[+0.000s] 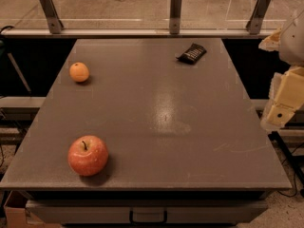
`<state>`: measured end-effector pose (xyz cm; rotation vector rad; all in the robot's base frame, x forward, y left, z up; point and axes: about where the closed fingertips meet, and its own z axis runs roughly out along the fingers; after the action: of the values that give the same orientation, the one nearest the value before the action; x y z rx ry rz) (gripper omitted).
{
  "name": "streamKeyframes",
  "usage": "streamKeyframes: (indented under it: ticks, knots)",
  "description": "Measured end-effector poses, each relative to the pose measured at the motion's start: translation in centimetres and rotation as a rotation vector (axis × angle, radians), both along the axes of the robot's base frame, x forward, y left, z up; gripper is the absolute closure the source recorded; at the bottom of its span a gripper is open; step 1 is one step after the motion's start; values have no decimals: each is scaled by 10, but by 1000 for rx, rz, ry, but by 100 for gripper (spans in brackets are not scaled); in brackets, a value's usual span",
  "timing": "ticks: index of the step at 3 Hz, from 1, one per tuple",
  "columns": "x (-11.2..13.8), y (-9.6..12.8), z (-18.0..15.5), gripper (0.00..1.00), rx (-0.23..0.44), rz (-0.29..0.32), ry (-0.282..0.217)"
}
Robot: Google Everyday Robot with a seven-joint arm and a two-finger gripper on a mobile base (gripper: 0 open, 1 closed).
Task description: Move orange near rxbar chocolate
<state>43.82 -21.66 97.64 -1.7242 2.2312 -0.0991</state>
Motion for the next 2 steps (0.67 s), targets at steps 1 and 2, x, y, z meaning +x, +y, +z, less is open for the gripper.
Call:
streamKeyframes:
  ticks: [1, 2]
  knots:
    - [1, 1, 1, 0, 2, 3, -4]
    - [28, 44, -11, 0, 46, 121, -8]
